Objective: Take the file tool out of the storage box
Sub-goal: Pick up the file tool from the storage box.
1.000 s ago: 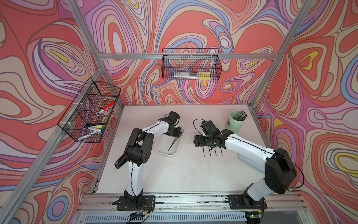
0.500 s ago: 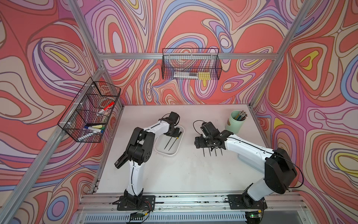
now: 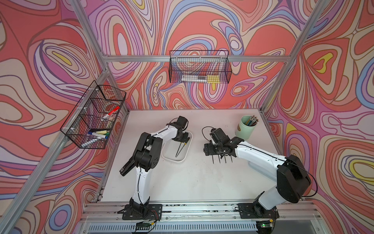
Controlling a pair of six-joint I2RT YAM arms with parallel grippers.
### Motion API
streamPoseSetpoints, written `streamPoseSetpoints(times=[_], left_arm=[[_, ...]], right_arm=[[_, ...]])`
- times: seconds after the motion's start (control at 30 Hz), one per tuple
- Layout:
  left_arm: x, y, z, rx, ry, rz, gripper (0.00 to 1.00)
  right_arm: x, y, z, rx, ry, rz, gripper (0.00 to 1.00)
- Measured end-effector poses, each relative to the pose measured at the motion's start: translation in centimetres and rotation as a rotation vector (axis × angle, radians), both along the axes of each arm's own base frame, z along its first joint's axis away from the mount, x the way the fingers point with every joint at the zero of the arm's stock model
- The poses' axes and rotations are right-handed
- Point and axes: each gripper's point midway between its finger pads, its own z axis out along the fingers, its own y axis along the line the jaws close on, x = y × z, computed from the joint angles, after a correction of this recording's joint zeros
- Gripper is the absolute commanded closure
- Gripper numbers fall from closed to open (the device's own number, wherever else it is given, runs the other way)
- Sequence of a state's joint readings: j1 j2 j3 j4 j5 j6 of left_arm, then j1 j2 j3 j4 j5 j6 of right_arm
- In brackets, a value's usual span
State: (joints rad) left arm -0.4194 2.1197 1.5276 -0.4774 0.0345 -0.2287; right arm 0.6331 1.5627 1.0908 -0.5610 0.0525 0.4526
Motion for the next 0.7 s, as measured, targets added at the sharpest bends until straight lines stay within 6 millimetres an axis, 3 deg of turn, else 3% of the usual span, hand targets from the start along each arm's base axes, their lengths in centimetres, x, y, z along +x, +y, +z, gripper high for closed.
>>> streamPoseSetpoints(times=[0.2,0.47,0.57,0.7], left_arm=[[-1.8,0.3,1.4,-0.058,-0.012,0.027,0.92],[-2.6,-0.8,8.6,-0.300,-0.175,0.098,0.89],[-2.8,-1.3,10.7,-0.393,-0.214,0.133,0.88],[-3.3,-1.6,11.9,-0.487,-0.214,0.189,0.87]], right_arm=[[-0.9,1.2,0.8,0.096,-0.008,0.045,0.21],[-1.6,4.6,3.1,0.340,-0.040,0.109,0.32],[-1.8,5.9,3.7,0.405,-0.047,0.129,0.37],[-2.2,7.5,4.8,0.470,-0.065,0.164,0.44]])
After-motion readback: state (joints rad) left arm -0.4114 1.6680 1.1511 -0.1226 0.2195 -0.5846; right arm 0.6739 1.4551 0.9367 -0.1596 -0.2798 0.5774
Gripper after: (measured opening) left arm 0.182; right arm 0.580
